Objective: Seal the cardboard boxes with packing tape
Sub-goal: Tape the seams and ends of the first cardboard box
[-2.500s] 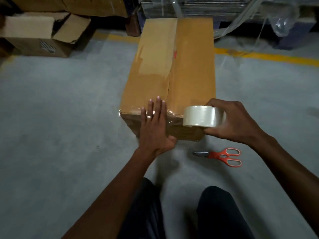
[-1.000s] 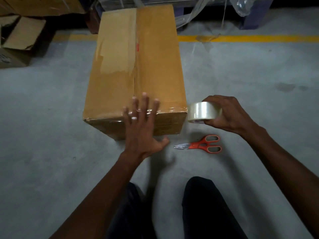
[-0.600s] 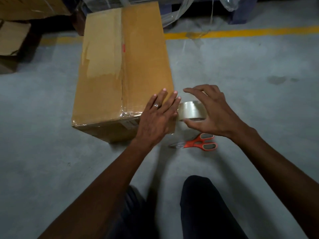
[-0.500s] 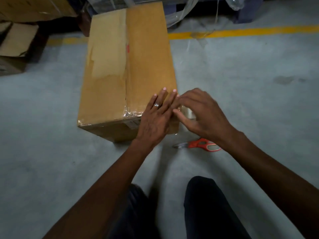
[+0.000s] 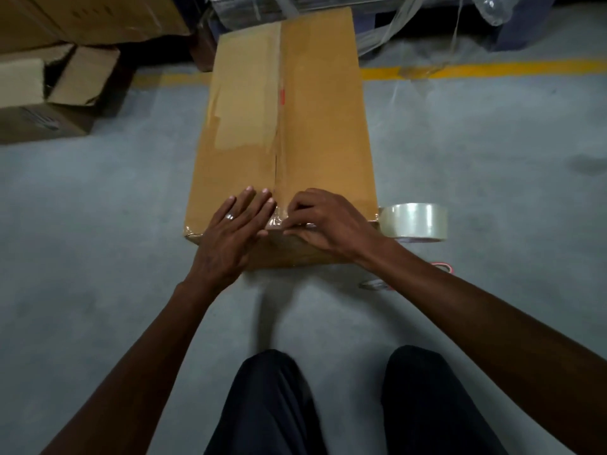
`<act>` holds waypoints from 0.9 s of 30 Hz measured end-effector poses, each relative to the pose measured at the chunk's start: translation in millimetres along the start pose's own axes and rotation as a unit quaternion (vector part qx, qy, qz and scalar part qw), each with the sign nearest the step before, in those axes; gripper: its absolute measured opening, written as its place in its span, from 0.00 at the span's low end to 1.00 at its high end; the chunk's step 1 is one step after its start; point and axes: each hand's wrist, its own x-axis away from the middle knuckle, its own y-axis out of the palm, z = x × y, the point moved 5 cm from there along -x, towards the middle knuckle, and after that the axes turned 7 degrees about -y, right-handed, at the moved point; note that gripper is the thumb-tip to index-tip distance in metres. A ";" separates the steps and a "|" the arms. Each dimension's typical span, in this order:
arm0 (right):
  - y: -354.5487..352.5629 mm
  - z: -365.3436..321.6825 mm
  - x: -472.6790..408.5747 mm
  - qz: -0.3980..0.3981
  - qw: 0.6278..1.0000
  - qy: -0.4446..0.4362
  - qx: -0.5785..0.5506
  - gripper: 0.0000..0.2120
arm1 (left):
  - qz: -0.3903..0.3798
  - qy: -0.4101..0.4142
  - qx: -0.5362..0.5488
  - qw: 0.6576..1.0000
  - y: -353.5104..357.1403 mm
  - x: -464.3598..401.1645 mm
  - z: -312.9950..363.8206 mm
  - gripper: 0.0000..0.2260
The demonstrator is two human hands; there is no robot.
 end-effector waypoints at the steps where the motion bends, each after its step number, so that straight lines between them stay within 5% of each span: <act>1: -0.8 2.6 4.1 0.002 1.000 0.005 -0.004 0.03 | 0.005 -0.008 0.000 1.000 -0.9 6.1 -10.4 0.23; 8: -39.1 25.2 38.5 -0.037 0.994 0.081 -0.069 0.04 | 0.053 -0.076 0.134 0.987 -13.6 29.7 -55.7 0.23; 15: -81.0 46.2 65.9 -0.077 0.985 0.138 -0.065 0.07 | 0.001 -0.091 0.252 0.963 -46.0 33.1 -80.3 0.27; 18: -83.6 47.8 68.0 -0.057 0.982 0.156 -0.085 0.08 | 0.008 -0.213 0.388 0.897 -50.4 30.0 -87.7 0.26; 24: -83.9 53.7 61.1 -0.112 0.977 0.168 -0.072 0.14 | 0.170 -0.382 0.454 0.787 -14.7 63.5 -71.3 0.28; 27: -80.4 48.1 56.8 -0.135 0.980 0.137 -0.047 0.15 | 0.169 -0.389 0.375 0.824 -4.6 71.8 -54.1 0.21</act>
